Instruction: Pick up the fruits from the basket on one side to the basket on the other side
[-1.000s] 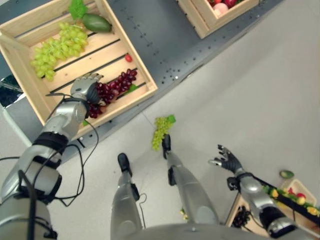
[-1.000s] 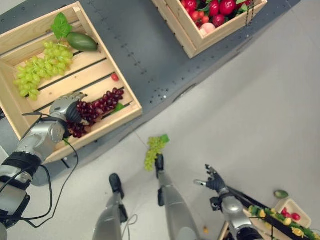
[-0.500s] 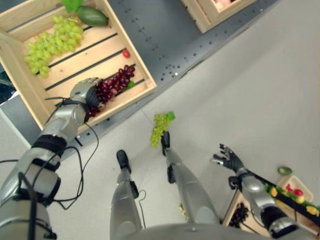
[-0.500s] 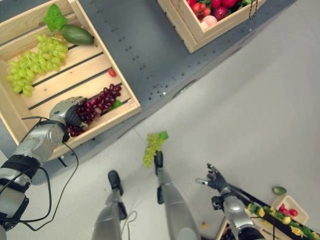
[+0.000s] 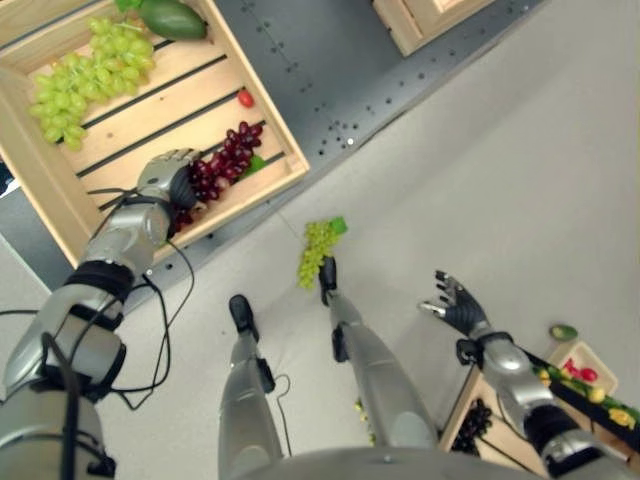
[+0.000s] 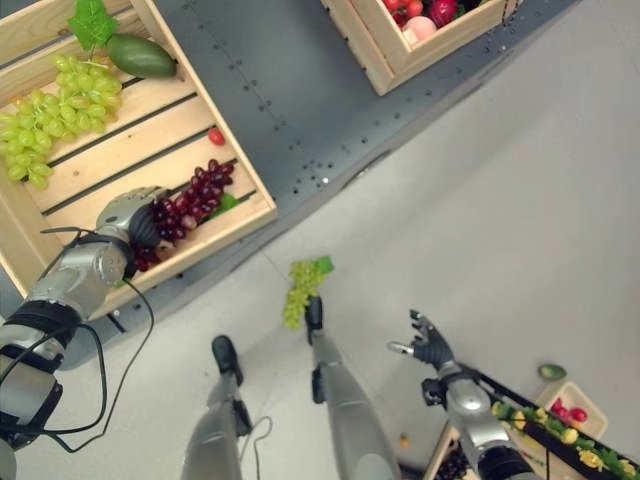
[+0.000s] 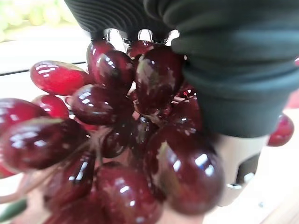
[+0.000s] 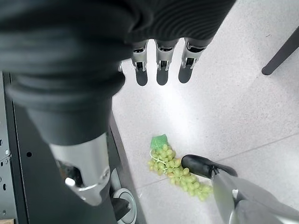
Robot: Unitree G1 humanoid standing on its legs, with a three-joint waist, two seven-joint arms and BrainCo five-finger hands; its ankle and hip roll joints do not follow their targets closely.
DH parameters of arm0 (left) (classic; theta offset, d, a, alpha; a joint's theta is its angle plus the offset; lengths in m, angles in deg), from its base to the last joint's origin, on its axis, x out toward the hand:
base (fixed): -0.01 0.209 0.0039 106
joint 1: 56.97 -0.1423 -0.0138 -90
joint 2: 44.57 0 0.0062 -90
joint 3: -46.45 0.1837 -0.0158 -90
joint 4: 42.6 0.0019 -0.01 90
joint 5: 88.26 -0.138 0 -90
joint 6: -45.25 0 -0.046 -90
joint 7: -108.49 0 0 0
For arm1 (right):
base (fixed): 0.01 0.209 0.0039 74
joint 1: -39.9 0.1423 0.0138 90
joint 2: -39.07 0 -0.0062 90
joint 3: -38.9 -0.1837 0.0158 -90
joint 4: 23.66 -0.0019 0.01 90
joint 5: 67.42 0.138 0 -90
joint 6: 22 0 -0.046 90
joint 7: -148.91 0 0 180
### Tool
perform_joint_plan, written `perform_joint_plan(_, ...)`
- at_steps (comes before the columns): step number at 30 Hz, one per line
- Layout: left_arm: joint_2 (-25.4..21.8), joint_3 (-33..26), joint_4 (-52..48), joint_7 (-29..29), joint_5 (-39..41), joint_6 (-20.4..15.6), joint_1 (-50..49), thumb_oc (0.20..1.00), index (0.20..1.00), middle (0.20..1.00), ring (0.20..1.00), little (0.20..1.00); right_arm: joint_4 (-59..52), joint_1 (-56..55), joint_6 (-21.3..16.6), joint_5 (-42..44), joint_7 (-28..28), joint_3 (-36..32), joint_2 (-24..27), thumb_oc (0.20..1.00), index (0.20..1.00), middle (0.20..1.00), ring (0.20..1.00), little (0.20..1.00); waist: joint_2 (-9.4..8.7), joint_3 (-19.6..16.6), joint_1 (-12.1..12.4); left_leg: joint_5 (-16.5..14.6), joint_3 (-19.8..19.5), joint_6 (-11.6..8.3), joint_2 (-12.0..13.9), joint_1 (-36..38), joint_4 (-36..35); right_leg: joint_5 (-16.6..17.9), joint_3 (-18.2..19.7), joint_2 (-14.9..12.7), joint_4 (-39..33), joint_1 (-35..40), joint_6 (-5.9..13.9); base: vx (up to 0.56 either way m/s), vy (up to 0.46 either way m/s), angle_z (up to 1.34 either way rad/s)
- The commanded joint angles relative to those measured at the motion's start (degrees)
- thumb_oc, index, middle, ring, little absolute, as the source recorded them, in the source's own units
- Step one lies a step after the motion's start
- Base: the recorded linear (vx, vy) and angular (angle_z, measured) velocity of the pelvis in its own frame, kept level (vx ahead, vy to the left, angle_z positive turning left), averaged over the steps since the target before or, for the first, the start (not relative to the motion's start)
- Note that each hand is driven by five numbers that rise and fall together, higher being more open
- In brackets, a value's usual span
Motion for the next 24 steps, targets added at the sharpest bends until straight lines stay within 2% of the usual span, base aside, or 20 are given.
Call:
perform_joint_plan(1, 0.9, 0.9, 3.5, -1.4, -1.0, 1.1, -3.9, 1.0, 1.0, 1.0, 1.0, 1.0, -3.0, -2.0, -2.2, 1.4, 0.6, -1.4, 1.7, 1.0, 1.0, 1.0, 1.0, 1.0, -1.39, -1.2, -0.4, -1.9, -2.4, 2.19, -0.7, -2.1, 5.5, -7.1, -0.7, 0.2, 9.6, -1.5, 5.56, 0.0, 0.0, 0.0)
perform_joint_plan(2, 1.7, 1.4, 4.2, -1.3, -1.0, 1.2, -3.3, 0.407, 0.407, 0.407, 0.407, 0.407, -3.0, -2.0, -2.3, 1.4, 0.6, -1.2, 1.8, 1.0, 1.0, 1.0, 1.0, 1.0, -1.28, -1.2, -0.5, -1.9, -2.6, 2.08, -0.6, -2.3, 5.6, -7.2, -0.9, 0.1, 9.8, -1.6, 5.49, 0.0, -0.011, 0.03)
perform_joint_plan(3, 1.7, 1.5, 4.2, -1.3, -1.0, 1.2, -3.3, 0.241, 0.241, 0.241, 0.241, 0.241, -3.0, -2.0, -2.3, 1.4, 0.6, -1.3, 1.8, 1.0, 1.0, 1.0, 1.0, 1.0, -1.27, -1.2, -0.5, -1.9, -2.6, 2.08, -0.6, -2.3, 5.6, -7.3, -0.9, 0.0, 9.8, -1.7, 5.49, 0.0, -0.01, 0.06)
perform_joint_plan(4, 1.8, 1.6, 4.6, -1.3, -1.1, 1.1, -3.2, 0.2, 0.2, 0.2, 0.2, 0.2, -3.4, -2.1, -2.3, 1.5, 0.6, -1.2, 1.9, 1.0, 1.0, 1.0, 1.0, 1.0, -1.28, -1.3, -0.5, -1.9, -2.7, 2.09, -0.7, -2.4, 5.6, -7.2, -1.0, 0.0, 9.8, -1.7, 5.5, -0.01, -0.001, 0.06)
perform_joint_plan(24, 2.7, 4.1, 7.9, -1.5, -1.3, 0.8, -1.1, 0.2, 0.2, 0.2, 0.2, 0.2, -3.6, -2.0, -2.9, 2.5, 0.3, -0.5, 2.6, 1.0, 1.0, 1.0, 1.0, 1.0, -0.67, -1.5, -0.6, -1.7, -3.0, 2.0, -0.9, -2.9, 5.6, -7.1, -1.0, -0.3, 10.0, -2.2, 5.44, 0.0, 0.0, 0.0)
